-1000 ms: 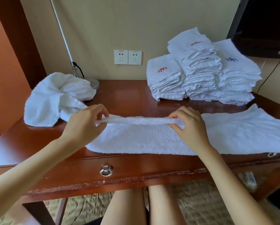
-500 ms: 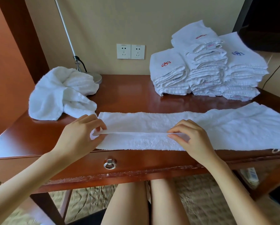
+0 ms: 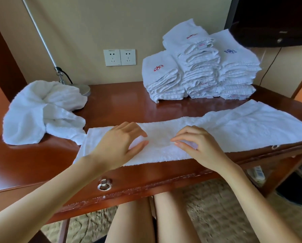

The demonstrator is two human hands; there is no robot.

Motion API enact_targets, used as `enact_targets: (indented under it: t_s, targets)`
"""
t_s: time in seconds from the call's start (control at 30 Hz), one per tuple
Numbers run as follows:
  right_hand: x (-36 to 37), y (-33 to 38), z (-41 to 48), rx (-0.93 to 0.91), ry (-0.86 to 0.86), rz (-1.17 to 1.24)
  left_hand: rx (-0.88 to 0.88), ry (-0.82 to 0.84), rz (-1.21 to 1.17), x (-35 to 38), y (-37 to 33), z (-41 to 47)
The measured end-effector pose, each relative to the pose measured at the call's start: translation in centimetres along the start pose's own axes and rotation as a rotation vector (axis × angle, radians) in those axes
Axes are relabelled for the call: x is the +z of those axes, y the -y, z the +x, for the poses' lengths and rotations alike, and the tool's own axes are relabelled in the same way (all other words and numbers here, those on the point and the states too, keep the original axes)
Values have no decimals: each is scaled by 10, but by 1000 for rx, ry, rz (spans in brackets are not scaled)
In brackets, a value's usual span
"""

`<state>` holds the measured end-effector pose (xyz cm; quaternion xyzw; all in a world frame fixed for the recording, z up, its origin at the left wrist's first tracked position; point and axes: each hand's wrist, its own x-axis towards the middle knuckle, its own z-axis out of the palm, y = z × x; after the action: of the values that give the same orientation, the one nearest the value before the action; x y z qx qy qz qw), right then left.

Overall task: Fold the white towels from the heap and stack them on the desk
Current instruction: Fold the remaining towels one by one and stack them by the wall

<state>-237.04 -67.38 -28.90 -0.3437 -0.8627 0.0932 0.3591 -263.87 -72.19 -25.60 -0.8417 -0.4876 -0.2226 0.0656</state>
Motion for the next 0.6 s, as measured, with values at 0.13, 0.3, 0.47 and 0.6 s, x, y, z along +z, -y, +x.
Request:
enact_targets:
  t_s: [0.13,0.3,0.47,0.6]
  targets:
    - [-34,-36,2,203,-200,-33,48,68,-69,22,-35,53]
    - [-81,-103,1,602,-405,-99,60,70,-167,57,-78,116]
    - [-93,-173,1,840,-358,-137,-1,158,-140,105,-107,156]
    - [-94,-201,19,885,-400,-74,-58,74,-186,125,-93,172]
